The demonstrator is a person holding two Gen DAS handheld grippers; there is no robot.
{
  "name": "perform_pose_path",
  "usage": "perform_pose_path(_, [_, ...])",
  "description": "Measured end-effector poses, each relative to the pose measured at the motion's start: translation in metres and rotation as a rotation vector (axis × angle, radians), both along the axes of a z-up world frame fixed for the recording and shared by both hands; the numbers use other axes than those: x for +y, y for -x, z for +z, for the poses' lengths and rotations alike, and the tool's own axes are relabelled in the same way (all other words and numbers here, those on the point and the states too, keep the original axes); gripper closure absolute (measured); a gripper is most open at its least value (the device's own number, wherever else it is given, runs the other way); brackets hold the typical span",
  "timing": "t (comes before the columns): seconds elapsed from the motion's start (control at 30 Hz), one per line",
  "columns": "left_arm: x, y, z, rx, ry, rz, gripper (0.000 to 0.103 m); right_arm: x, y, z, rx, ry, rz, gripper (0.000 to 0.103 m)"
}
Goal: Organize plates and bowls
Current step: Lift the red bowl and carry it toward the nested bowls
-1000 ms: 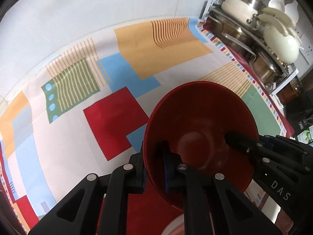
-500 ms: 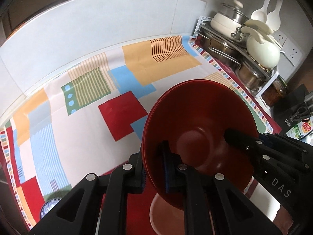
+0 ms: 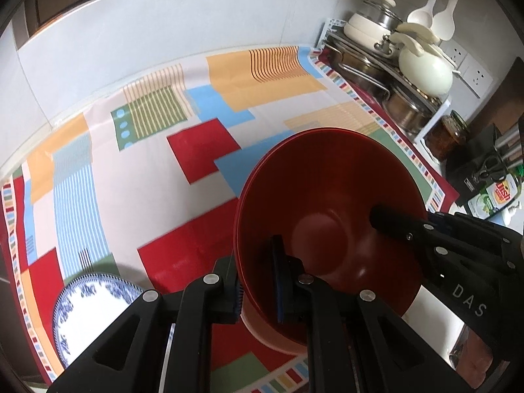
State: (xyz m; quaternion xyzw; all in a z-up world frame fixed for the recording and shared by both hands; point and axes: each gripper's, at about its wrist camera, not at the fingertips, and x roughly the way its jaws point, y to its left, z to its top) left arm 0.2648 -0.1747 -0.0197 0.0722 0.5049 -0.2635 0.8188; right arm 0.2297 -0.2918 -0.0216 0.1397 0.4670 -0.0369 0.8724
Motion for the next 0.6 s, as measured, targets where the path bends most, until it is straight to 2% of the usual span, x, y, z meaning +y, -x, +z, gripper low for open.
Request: perform_pose_path(0.6, [-0.001,0.024,-0.036,0.1,-0.038,-0.002,0.089,0.001,0.02,-0.031,0.088,-0.02,0.024,0.091])
